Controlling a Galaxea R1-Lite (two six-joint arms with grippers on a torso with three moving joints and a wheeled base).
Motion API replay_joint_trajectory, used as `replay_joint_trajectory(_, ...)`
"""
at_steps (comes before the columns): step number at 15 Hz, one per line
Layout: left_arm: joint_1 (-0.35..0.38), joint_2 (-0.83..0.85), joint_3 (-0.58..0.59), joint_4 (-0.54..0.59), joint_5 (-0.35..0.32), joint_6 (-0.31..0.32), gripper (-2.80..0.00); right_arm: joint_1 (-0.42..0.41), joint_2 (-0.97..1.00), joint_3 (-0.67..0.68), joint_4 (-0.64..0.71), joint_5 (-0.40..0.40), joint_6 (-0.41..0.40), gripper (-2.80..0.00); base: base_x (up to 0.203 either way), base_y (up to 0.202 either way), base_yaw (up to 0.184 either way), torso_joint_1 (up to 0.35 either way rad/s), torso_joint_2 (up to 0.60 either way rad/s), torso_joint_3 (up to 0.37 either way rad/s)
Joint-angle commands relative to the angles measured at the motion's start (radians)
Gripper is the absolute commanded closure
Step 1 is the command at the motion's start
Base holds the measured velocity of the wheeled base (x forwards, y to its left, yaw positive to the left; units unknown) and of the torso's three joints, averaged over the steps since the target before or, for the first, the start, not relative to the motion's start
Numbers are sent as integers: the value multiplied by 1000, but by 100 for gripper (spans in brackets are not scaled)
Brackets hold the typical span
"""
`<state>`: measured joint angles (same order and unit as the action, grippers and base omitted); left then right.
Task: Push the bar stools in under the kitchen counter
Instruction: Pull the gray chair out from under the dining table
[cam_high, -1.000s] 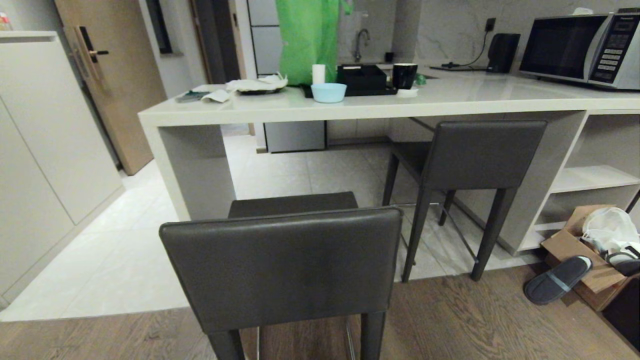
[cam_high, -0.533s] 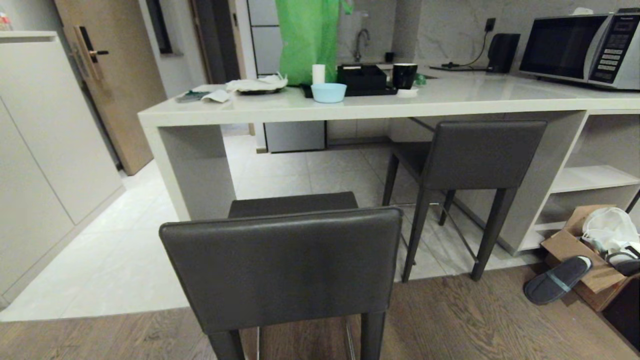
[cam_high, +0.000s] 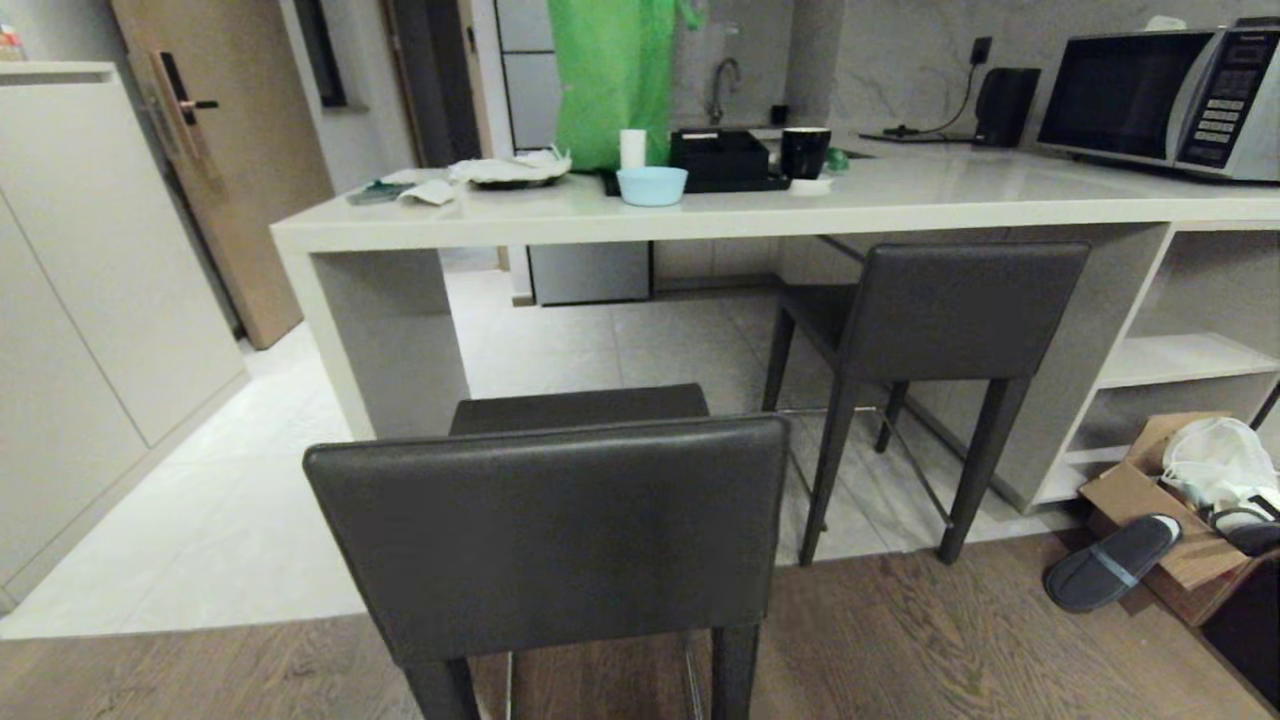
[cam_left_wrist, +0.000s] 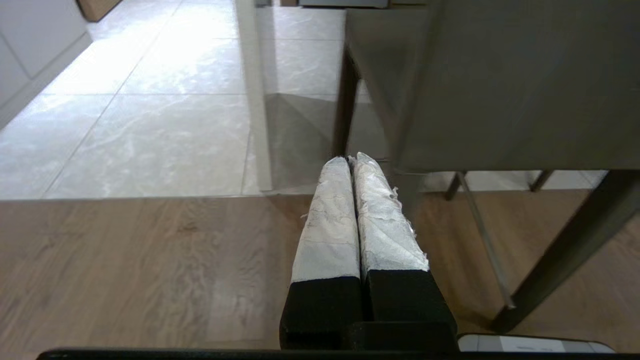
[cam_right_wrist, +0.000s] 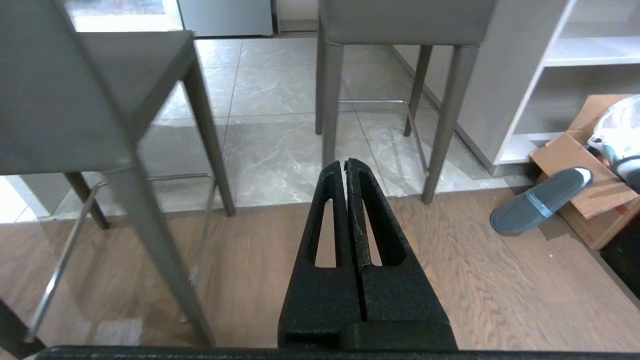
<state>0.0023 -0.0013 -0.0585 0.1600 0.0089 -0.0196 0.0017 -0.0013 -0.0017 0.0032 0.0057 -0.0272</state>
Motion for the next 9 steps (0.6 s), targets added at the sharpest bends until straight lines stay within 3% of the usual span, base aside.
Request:
replay_joint_trajectory(1, 1, 1, 0, 1, 0, 0, 0, 0, 1, 0, 0, 0, -2, 0, 0, -193, 0, -2, -1, 2)
replay_joint_trajectory(9, 1, 1, -1, 1, -1, 0, 0, 0, 1, 0, 0, 2, -2, 0, 0, -195, 1, 2, 3, 1)
